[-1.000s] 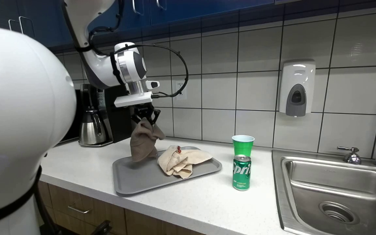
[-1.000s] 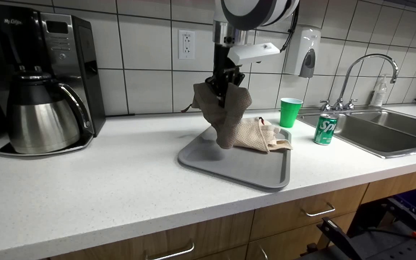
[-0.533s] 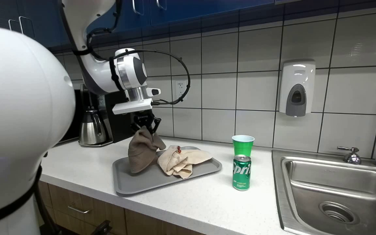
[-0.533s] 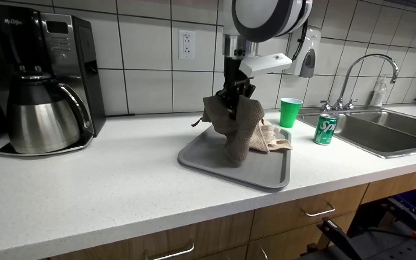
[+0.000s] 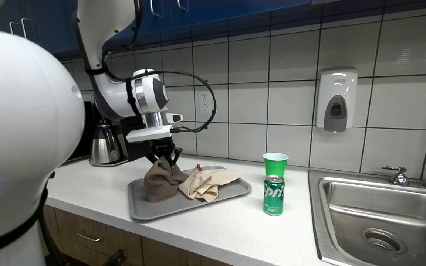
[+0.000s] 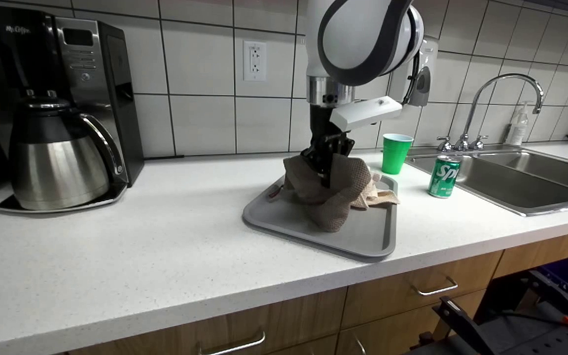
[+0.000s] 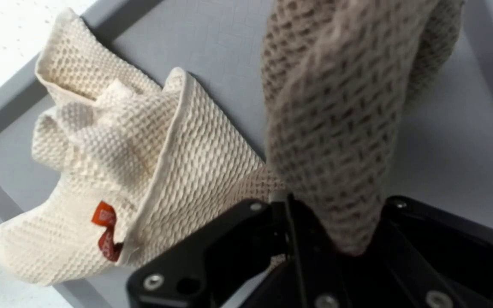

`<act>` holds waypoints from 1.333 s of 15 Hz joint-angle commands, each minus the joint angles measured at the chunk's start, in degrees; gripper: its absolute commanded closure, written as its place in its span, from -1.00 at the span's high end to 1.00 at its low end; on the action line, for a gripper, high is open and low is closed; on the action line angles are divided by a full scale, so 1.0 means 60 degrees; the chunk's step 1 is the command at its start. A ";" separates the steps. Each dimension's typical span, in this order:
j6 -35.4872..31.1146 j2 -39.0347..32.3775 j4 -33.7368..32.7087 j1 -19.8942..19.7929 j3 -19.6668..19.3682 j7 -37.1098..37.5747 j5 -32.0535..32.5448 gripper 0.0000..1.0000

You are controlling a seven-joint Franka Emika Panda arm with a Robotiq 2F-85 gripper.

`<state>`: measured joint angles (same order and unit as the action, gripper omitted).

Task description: Put the white and brown towels on the tray

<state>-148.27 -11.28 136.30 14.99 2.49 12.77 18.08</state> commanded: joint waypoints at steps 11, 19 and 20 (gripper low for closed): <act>0.0314 -0.0240 -0.0301 0.0175 -0.0024 0.0459 0.0285 0.87; 0.1363 0.1957 0.0057 -0.0308 -0.0002 0.1580 0.1247 1.00; 0.1468 0.2163 0.0121 -0.0413 0.0044 0.1683 0.1345 1.00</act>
<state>-142.32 -3.63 134.52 14.61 1.47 19.64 23.53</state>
